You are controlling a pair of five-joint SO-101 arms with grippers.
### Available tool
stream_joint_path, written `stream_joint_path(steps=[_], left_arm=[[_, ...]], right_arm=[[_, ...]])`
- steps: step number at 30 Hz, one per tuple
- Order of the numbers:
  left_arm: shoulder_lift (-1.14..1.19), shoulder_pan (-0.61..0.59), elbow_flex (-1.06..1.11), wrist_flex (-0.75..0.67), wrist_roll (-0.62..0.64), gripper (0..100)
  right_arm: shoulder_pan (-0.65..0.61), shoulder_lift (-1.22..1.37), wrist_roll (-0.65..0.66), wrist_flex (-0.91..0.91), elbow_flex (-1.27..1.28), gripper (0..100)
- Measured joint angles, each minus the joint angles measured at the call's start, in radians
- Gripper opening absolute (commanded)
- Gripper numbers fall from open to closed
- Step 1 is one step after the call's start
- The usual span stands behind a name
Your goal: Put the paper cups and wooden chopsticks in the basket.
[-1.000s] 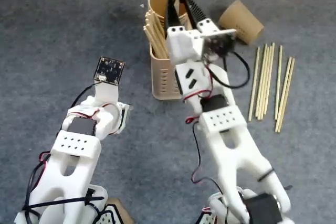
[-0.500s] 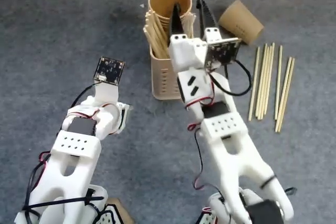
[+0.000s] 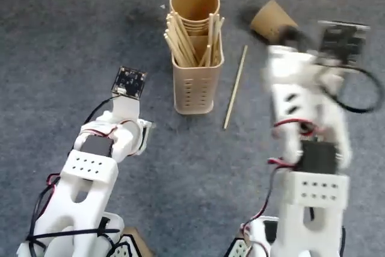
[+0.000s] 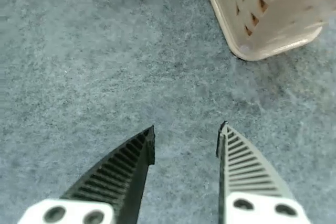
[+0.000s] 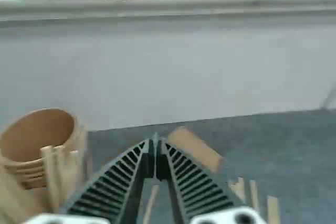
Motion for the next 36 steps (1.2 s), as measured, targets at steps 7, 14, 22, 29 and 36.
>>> stream_joint_path(steps=[7,14,22,29,36], left_arm=[[0.000,0.005,0.000,0.000,0.000,20],[0.000,0.005,0.000,0.000,-0.002,20],[0.000,0.011,0.000,0.000,-0.002,20],[0.000,0.012,0.017,-0.020,-0.002,20],[0.000,0.012,0.017,-0.021,-0.002,20]], right_arm=[[0.201,0.175,0.193,0.083,0.100,7.8],[0.239,0.594,0.236,0.014,0.155,9.1],[0.330,0.847,0.261,-0.011,0.034,20.2],[0.339,0.913,0.269,-0.129,0.023,20.2],[0.336,1.071,0.269,-0.155,0.011,20.2]])
